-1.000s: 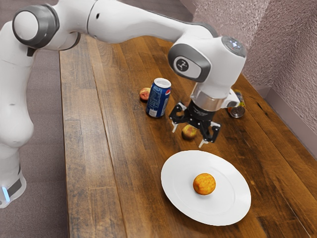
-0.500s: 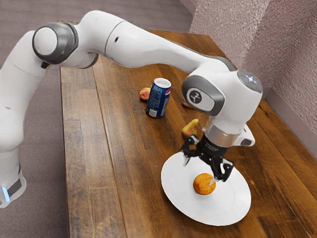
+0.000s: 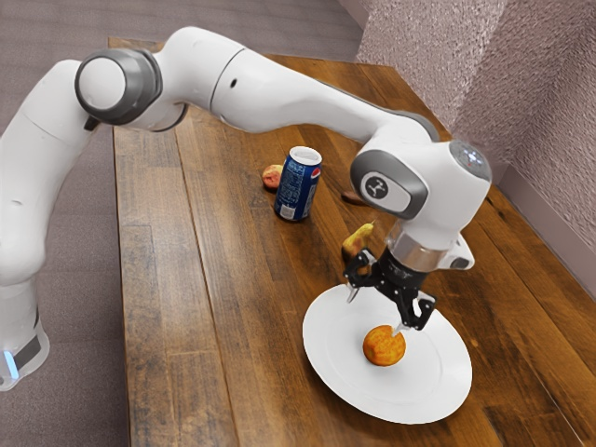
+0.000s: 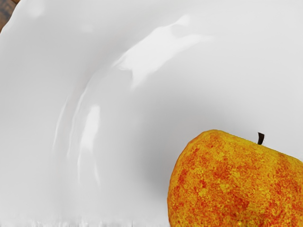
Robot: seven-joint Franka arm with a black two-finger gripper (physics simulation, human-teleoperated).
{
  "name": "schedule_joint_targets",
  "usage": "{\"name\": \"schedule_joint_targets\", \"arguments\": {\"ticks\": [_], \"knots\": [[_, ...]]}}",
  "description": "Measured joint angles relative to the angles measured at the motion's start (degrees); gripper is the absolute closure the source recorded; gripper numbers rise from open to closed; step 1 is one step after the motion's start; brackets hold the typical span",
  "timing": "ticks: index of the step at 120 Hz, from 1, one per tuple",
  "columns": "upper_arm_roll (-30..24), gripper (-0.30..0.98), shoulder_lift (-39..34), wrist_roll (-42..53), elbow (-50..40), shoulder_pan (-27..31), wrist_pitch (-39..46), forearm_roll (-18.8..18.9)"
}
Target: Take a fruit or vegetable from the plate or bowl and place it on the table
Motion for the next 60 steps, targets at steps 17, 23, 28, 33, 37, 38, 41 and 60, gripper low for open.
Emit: {"name": "schedule_joint_targets", "arguments": {"ticks": [17, 23, 28, 33, 37, 38, 41, 60], "knots": [[0.11, 0.0, -1.53, 0.45, 1.75, -1.97, 0.11, 0.1], [0.57, 0.0, -2.05, 0.61, 3.3, -3.07, -0.01, 0.14], [0.83, 0.0, -2.63, 0.75, 4.5, -3.65, -0.12, 0.17], [0.99, 0.0, -3.81, 0.89, 5.86, -4.26, -0.32, 0.34], [1.05, 0.0, -4.93, 1.0, 6.92, -4.74, -0.53, 0.72], [1.06, 0.0, -5.21, 1.03, 7.17, -4.85, -0.59, 0.85], [1.09, 0.0, -5.97, 1.1, 7.75, -5.09, -0.74, 1.19], [1.26, 0.0, -8.96, 1.52, 8.98, -5.79, -1.29, 3.03]]}}
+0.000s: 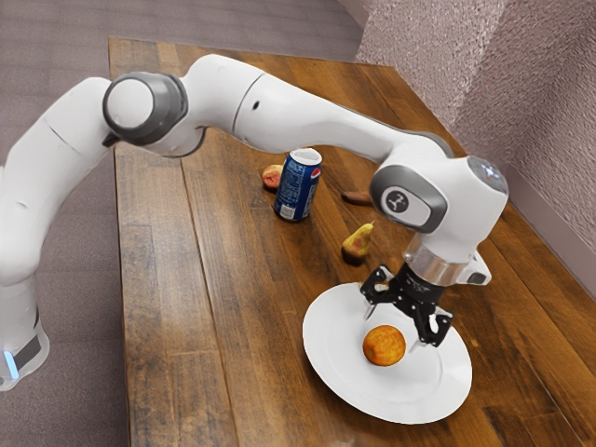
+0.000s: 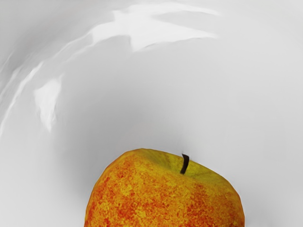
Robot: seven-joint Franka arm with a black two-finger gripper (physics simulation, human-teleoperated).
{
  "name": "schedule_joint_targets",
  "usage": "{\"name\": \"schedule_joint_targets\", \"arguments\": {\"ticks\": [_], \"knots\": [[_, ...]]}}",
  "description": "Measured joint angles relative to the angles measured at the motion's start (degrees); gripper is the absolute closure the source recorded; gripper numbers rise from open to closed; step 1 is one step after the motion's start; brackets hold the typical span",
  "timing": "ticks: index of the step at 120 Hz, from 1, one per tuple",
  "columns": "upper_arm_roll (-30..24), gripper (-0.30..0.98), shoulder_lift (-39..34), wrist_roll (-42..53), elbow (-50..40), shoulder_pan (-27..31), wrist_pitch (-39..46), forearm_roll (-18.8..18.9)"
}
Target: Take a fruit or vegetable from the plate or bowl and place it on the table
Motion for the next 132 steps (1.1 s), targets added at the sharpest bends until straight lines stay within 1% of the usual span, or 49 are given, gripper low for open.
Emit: {"name": "schedule_joint_targets", "arguments": {"ticks": [15, 79, 112, 123, 132], "knots": [[1.11, 0.0, -0.88, 0.26, 0.04, -0.9, -0.03, 0.5], [1.85, 0.01, -2.8, 0.91, 0.13, -1.39, 0.25, 1.58], [1.98, 0.09, -2.81, 1.09, 0.16, -1.48, 0.13, 1.62], [1.97, 0.15, -2.81, 1.14, 0.16, -1.51, 0.06, 1.6], [1.94, 0.23, -2.81, 1.23, 0.16, -1.48, -0.05, 1.64]]}}
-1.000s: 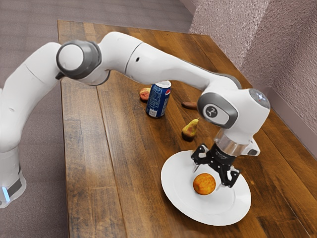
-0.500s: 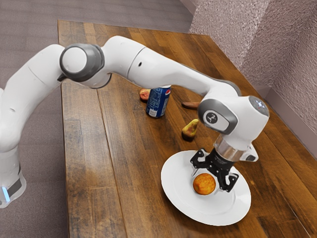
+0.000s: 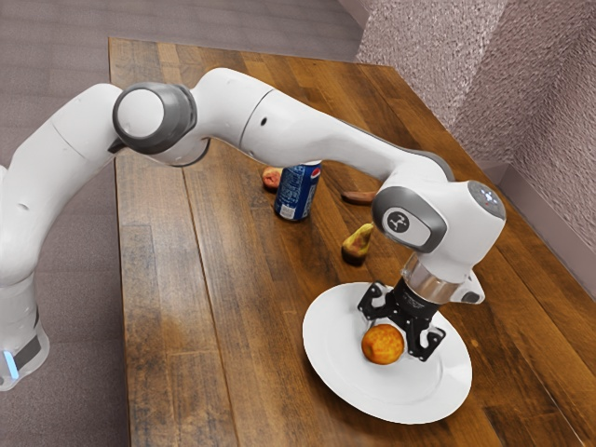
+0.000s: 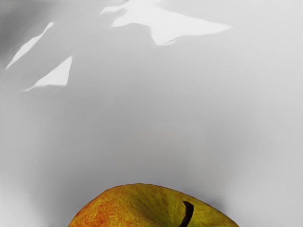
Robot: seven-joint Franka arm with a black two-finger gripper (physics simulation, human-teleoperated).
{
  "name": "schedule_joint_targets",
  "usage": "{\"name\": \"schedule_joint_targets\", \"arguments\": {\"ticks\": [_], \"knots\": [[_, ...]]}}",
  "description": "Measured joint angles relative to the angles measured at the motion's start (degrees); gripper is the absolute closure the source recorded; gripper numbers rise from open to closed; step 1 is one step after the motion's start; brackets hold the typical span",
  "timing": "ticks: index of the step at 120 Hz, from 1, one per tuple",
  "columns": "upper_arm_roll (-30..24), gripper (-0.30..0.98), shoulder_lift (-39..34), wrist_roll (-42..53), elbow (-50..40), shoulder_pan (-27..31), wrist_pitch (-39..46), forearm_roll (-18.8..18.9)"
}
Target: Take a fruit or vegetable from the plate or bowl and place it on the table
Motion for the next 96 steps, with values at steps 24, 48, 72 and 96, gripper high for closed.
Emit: {"name": "schedule_joint_targets", "arguments": {"ticks": [24, 48, 72, 96], "knots": [[-0.06, 0.35, 0.22, 0.37, 0.02, 0.05, -0.34, 0.11], [-0.37, 0.37, 0.77, 0.65, 0.02, 0.12, -0.9, 0.14], [-2.7, 0.37, 5.64, 0.72, 0.04, 3.02, -3.62, -0.31], [-14.21, 0.41, 14.26, 0.38, -0.85, 26.02, -10.26, -2.54]]}}
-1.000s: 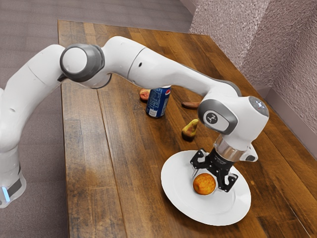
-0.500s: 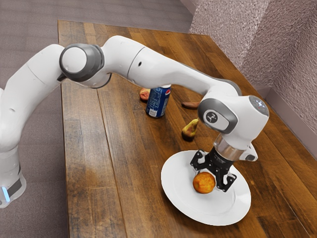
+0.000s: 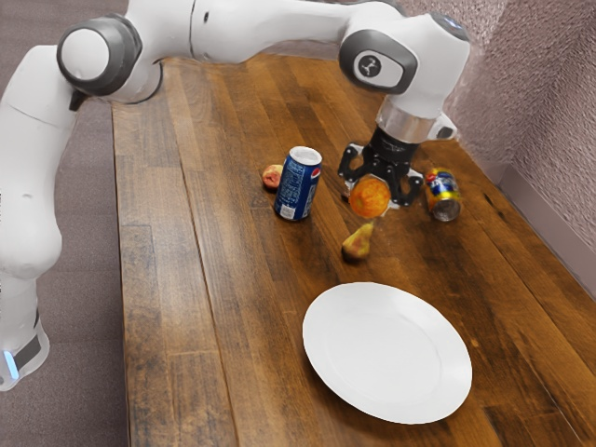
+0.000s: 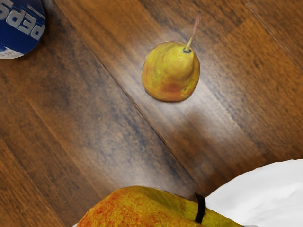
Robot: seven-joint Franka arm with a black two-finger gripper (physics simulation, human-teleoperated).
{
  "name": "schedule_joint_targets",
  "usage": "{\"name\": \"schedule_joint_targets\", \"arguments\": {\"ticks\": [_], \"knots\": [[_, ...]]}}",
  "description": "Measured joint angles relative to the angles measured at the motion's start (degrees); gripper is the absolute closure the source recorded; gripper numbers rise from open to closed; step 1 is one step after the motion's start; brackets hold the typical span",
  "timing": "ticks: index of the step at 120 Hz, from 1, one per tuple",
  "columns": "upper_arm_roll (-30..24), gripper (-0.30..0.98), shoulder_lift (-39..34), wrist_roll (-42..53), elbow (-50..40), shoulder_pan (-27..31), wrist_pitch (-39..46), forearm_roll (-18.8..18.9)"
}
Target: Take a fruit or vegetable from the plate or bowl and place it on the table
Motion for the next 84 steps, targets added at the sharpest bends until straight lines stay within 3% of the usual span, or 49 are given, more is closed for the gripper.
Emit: {"name": "schedule_joint_targets", "arguments": {"ticks": [13, 30, 37, 54, 67, 84], "knots": [[-2.53, 0.41, 1.73, -0.23, -3.0, 8.26, -2.67, -0.41], [-18.72, 0.41, 2.71, -1.61, -15.16, 26.58, -4.14, -0.04], [-22.49, 0.41, 2.74, -2.33, -18.48, 30.9, -4.29, 0.06], [-24.33, 0.41, 2.73, -3.88, -20.58, 33.11, -4.36, 0.16], [-23.55, 0.2, 2.73, -4.83, -20.44, 32.79, -4.54, 0.09], [-23.42, 0.07, 2.73, -6.06, -20.18, 32.84, -4.67, 0.03]]}}
